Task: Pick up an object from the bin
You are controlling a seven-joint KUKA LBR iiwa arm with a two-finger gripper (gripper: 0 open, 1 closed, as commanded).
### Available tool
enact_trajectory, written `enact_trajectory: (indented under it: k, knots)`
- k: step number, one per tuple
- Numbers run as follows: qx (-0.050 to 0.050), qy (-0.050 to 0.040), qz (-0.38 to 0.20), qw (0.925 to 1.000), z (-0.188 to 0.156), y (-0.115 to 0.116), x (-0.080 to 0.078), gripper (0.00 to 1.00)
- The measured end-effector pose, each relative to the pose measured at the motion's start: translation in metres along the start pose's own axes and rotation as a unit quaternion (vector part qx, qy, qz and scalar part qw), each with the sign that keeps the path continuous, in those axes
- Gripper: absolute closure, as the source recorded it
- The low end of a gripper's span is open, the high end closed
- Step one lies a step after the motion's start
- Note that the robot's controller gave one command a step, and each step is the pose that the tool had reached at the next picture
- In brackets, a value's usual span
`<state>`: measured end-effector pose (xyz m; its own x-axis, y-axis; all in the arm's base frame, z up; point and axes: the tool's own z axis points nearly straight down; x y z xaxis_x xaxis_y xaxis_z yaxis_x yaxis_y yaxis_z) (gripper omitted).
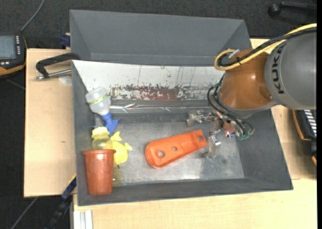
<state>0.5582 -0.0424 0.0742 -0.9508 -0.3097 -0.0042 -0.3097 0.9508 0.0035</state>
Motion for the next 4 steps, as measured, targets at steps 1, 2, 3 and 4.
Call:
enact_trajectory:
  k: [1, 2, 3, 4]
  knots:
    - [0.002, -0.0005, -0.001, 1.0, 0.004, 0.025, 0.003, 1.0]
    - [0.002, -0.0005, -0.001, 1.0, 0.004, 0.025, 0.003, 1.0]
    - [0.002, -0.0035, 0.015, 0.9999, -0.12, 0.043, -0.015, 1.0]
    - [0.002, -0.0033, 0.015, 0.9999, -0.12, 0.043, -0.015, 1.0]
